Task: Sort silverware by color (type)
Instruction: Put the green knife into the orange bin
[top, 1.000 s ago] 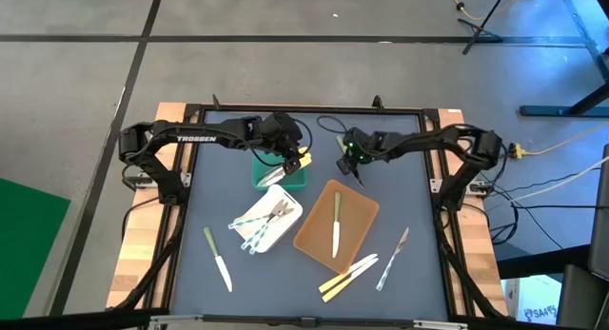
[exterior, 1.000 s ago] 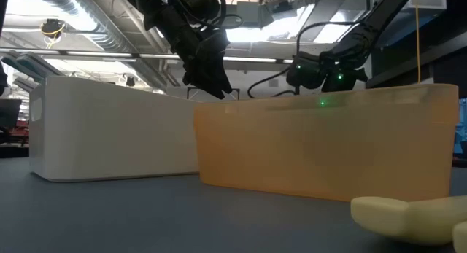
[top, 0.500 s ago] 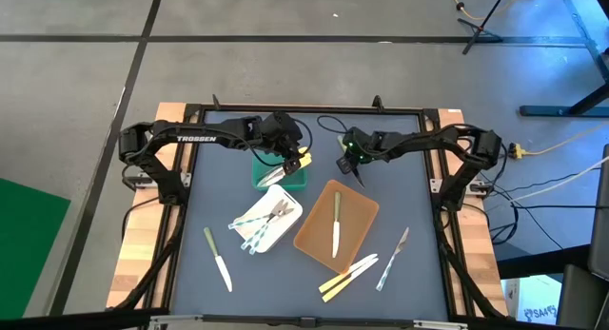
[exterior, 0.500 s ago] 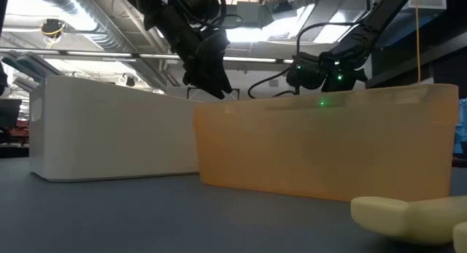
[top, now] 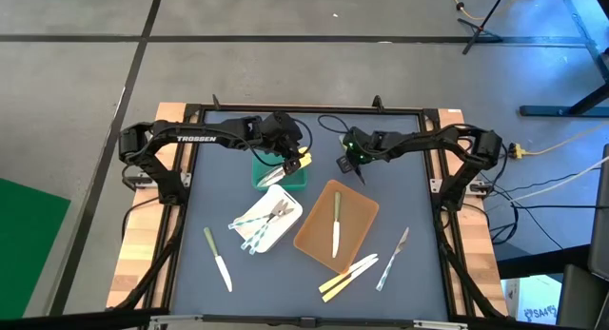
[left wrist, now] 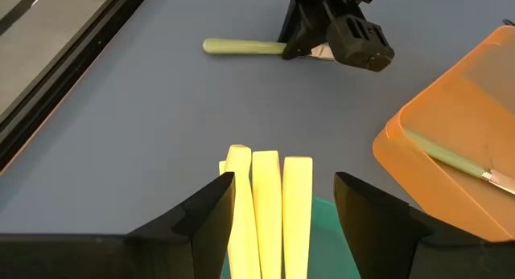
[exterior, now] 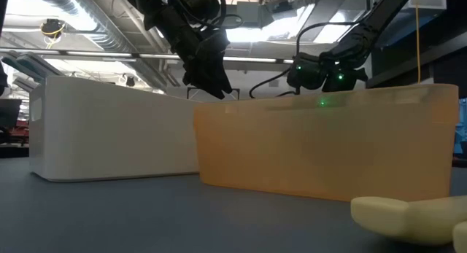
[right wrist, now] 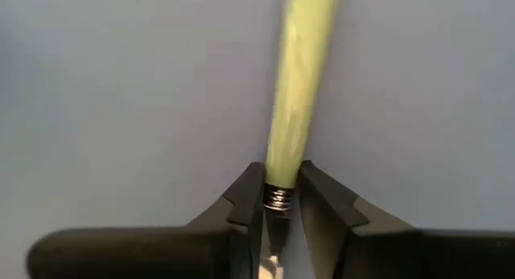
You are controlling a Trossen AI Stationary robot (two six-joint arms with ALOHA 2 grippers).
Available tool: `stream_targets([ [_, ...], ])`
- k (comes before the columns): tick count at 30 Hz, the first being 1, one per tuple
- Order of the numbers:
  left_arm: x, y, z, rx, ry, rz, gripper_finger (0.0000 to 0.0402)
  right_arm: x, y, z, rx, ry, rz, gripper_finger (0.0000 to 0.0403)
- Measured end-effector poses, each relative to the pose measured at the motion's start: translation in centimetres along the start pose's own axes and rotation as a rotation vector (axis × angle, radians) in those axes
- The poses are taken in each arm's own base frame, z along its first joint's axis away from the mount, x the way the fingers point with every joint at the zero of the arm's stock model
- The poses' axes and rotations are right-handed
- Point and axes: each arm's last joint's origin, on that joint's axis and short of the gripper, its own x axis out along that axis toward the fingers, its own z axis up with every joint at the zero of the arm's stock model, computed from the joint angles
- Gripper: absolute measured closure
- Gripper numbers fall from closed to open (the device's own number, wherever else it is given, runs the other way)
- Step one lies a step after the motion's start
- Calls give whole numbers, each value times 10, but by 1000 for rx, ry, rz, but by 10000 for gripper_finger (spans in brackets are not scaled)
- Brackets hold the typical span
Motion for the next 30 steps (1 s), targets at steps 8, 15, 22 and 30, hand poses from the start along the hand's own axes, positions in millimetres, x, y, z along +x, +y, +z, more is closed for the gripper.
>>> stream_targets([
  [8, 0, 0, 0, 0, 0, 0, 195, 0, 0, -1, 35, 6, 0, 382],
  [15, 0, 0, 0, 0, 0, 0, 195, 0, 0, -1, 35, 6, 0, 389],
  [22, 0, 0, 0, 0, 0, 0, 195, 0, 0, 0, 37, -10, 10, 389],
  [30, 0, 0, 0, 0, 0, 0, 195, -1, 3, 5, 39, -25, 24, 390],
])
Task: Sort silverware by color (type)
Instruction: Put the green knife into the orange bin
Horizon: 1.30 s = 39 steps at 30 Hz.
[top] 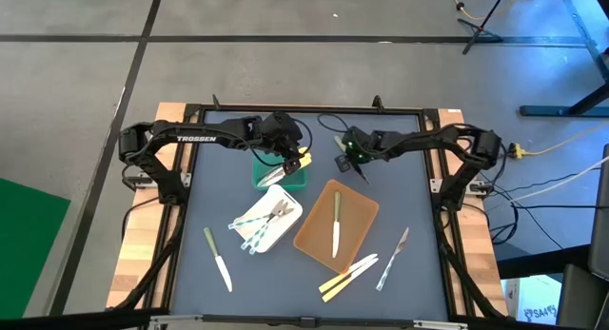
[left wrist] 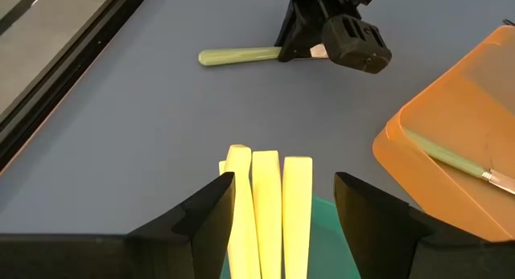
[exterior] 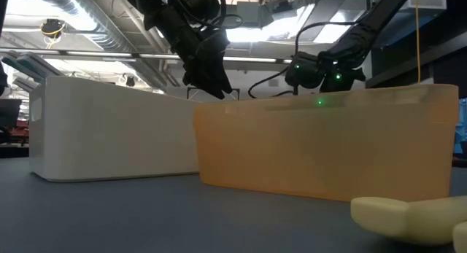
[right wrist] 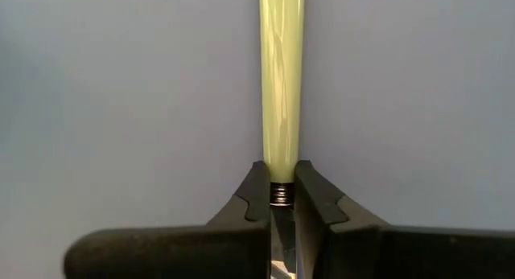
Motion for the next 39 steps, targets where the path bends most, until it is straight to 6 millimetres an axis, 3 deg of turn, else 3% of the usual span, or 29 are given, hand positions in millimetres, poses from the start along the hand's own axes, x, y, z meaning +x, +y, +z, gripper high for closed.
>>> stream_targets([
  [10, 0, 0, 0, 4, 0, -1, 195, -9, 12, 21, 10, -62, 47, 391],
  [20, -6, 0, -1, 8, 11, 1, 195, -23, 8, 34, 11, -12, 0, 391],
  [28, -49, 0, 9, 32, -92, -11, 195, -53, 6, 36, 4, -49, 24, 391],
  [39, -107, -12, 6, 100, -159, -50, 195, -121, 1, 37, 72, -168, 180, 391],
])
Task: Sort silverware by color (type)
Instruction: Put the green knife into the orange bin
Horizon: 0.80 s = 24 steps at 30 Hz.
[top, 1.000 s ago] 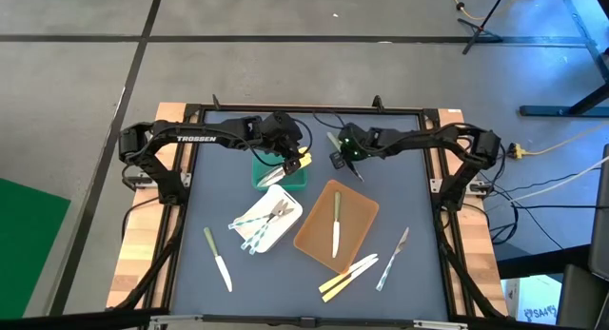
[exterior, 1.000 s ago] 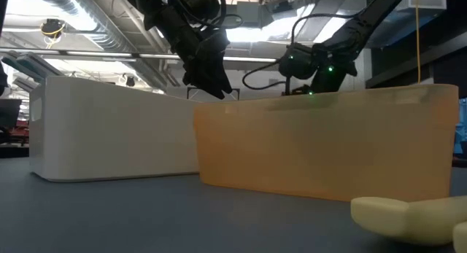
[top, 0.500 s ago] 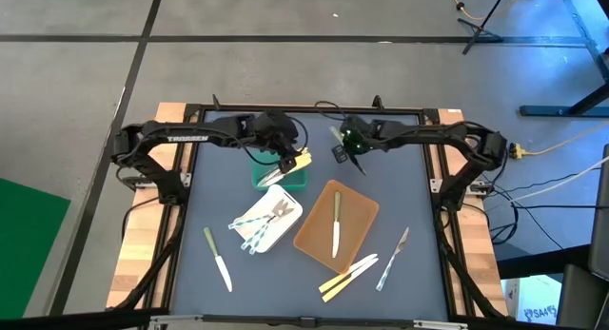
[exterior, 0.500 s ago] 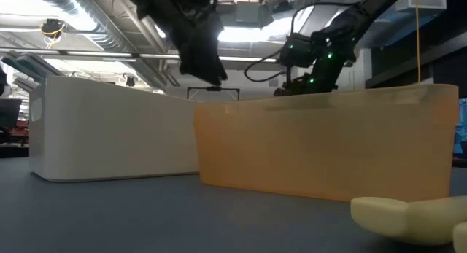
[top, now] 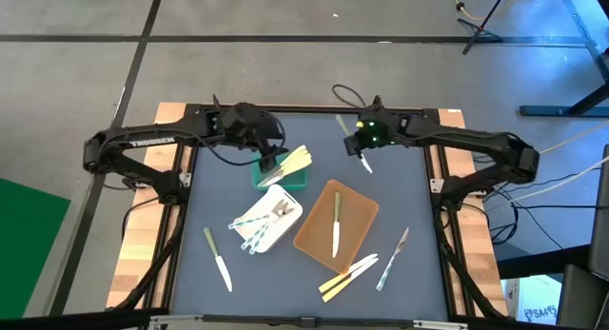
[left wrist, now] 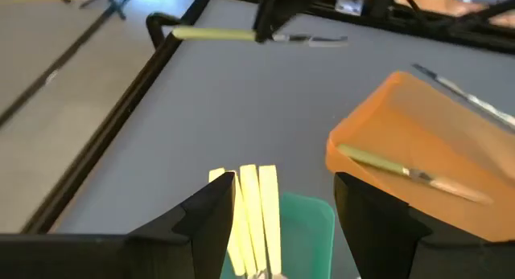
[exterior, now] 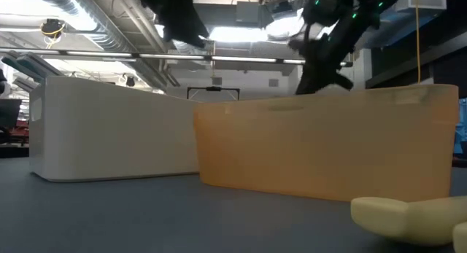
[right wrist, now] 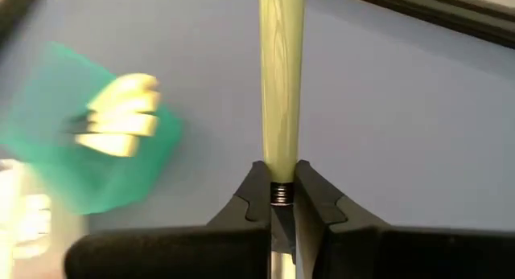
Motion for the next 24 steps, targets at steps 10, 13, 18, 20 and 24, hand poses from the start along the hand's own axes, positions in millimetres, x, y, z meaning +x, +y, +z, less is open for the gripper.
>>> stream_targets([
  [10, -30, -18, 0, 83, -46, -15, 195, -57, 24, -13, 26, -109, 171, 391],
  [13, -31, -23, -1, 97, -45, -34, 195, -65, 34, -21, 45, -113, 205, 391],
  [18, -32, -33, -3, 120, -38, -66, 195, -70, 54, -42, 77, -85, 244, 391],
  [20, -33, -37, -4, 130, -35, -79, 195, -73, 62, -51, 100, -83, 251, 391],
  [24, -34, -45, -5, 149, -34, -105, 195, -82, 79, -71, 148, -97, 274, 391],
])
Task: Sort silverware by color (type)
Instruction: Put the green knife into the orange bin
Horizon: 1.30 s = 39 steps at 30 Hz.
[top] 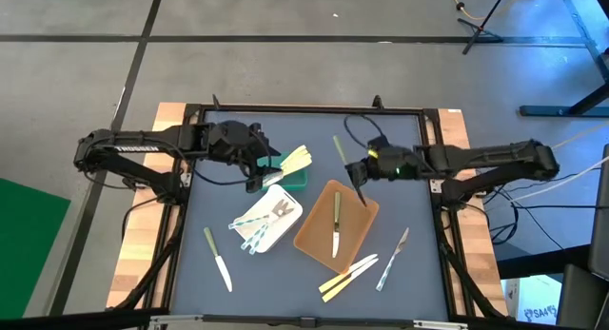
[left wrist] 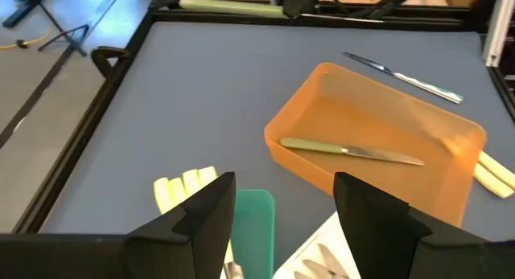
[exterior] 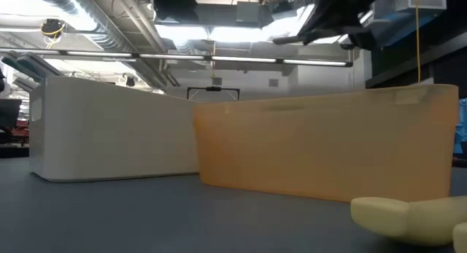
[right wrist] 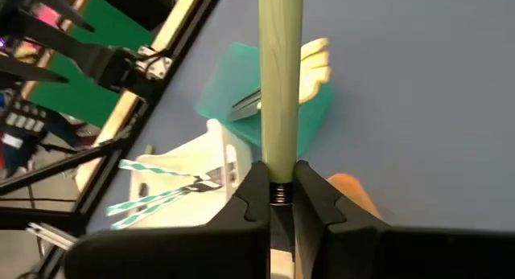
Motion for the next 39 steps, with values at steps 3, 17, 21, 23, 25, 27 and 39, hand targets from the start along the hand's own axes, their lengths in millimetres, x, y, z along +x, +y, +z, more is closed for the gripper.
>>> stream_targets([
  [3, 0, -6, 0, 13, 0, -19, 195, -4, 10, -19, 34, -36, -4, 391],
  [17, -3, -26, -2, 60, 3, -56, 195, 40, 37, -110, 134, -97, -49, 391],
  [21, -3, -30, -2, 62, 7, -69, 195, 53, 34, -128, 171, -85, -89, 391],
  [23, -3, -31, -3, 67, 8, -75, 195, 59, 32, -137, 177, -77, -108, 391],
  [25, -4, -33, -3, 71, 8, -80, 195, 64, 30, -143, 189, -74, -125, 391],
  [27, -4, -34, -3, 73, 8, -83, 195, 69, 28, -148, 195, -70, -142, 391],
  [39, -4, -34, -3, 72, 8, -82, 195, 87, 19, -164, 186, 9, -206, 391],
])
